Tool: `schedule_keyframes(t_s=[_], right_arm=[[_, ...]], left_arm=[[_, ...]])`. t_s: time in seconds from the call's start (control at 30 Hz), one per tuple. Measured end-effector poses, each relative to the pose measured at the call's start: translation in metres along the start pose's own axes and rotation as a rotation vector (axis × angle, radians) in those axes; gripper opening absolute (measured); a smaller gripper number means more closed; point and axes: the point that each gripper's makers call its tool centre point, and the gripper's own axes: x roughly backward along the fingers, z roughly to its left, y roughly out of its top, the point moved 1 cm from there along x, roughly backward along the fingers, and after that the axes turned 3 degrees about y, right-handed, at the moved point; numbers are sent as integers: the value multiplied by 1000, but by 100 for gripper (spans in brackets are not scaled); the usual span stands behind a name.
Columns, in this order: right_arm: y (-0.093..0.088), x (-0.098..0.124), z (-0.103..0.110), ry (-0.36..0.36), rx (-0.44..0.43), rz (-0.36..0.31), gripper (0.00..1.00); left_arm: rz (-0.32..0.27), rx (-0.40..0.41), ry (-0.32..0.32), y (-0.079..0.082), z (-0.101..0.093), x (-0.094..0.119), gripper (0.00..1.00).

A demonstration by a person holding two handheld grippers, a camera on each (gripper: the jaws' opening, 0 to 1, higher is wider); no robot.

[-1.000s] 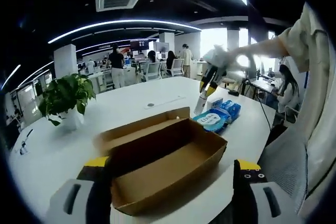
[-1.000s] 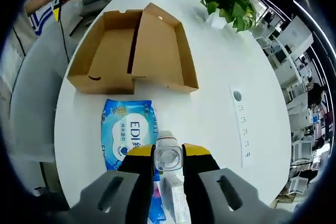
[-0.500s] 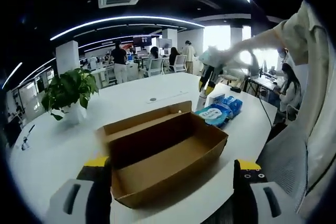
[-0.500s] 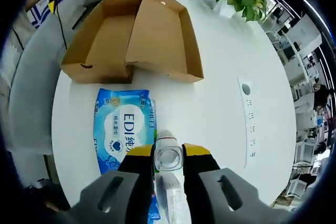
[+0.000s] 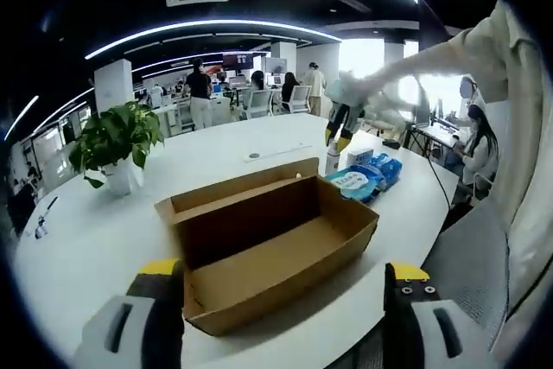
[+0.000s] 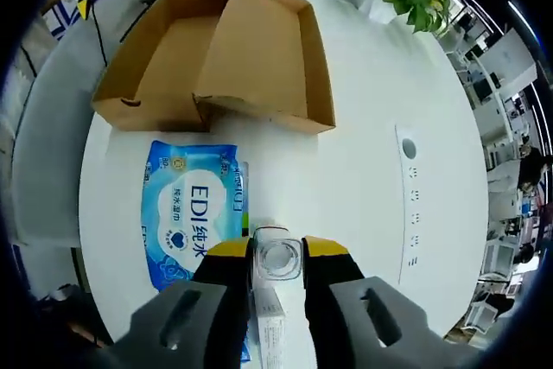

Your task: Operate the shoe box by opening the lid, removing the specified soft item, and placing it in the target area until the item is outside and the box remains undamaged.

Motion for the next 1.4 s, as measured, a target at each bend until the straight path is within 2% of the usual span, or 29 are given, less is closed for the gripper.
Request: schedule_keyframes(t_s=[0.2, 0.33, 0.53, 0.83, 1.13, 1.3, 1.4], right_arm=[[-1, -1, 0, 8, 12, -2, 20], [0, -1, 1, 19, 63, -12, 20], [2, -3, 0, 22, 47, -20, 20], [7, 0, -3, 6, 17, -45, 32], [31, 15, -12, -52, -98, -135, 38], [48, 19, -13, -66, -204, -190, 38], [57, 18, -12, -64, -262, -219, 38]], left_arm=[[3, 8, 9, -1, 4, 0, 97], [4, 10, 13, -1, 6, 0, 97], [9, 16, 21, -4, 9, 1, 97], [20, 26, 50, -7, 20, -1, 95], [47, 45, 133, -15, 47, -3, 78], [79, 49, 184, -21, 63, -4, 59], [96, 62, 207, -25, 73, -7, 51]])
